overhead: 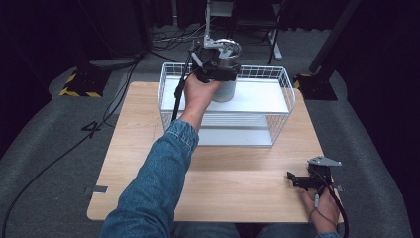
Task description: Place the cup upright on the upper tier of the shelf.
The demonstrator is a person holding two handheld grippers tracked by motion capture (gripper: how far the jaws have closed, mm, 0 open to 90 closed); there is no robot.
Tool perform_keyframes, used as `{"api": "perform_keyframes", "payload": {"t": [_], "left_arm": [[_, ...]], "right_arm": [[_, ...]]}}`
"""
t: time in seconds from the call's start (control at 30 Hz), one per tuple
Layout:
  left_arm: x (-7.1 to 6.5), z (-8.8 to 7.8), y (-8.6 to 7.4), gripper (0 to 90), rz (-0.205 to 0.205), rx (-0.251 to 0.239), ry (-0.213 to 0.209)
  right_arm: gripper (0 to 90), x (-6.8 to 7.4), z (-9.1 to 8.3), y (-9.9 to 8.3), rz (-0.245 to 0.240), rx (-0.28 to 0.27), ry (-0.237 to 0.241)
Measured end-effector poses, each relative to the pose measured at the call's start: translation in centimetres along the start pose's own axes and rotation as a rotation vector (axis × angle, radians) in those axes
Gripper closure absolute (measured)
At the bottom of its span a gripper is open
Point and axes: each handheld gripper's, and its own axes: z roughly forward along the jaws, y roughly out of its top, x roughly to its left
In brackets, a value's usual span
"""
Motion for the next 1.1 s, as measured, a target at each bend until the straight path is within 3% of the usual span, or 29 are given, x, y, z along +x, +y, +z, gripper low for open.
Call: {"api": "perform_keyframes", "payload": {"t": [0.1, 0.27, 0.7, 0.9, 1.1], "left_arm": [[-0.1, 0.1, -0.1, 3.5, 0.019, -0.003, 0.008], [0.0, 0.1, -0.5, 3.4, 0.023, -0.036, -0.003], [0.4, 0.2, -0.7, 0.0, 0.025, -0.054, -0.02], [0.3, -0.6, -0.6, 0.0, 0.036, -0.087, -0.014], [0.4, -1.8, -0.9, 0.0, 0.029, -0.097, -0.035]], "right_arm": [[0.5, 0.0, 0.0, 0.0, 0.0, 0.0, 0.0], [0.4, 0.0, 0.0, 0.0, 0.002, -0.001, -0.004], [0.4, 0.1, 0.0, 0.0, 0.008, -0.001, -0.009], [0.4, 0.1, 0.0, 0.0, 0.008, -0.001, -0.009], [0.4, 0.1, 0.0, 0.0, 0.008, -0.001, -0.009]]}}
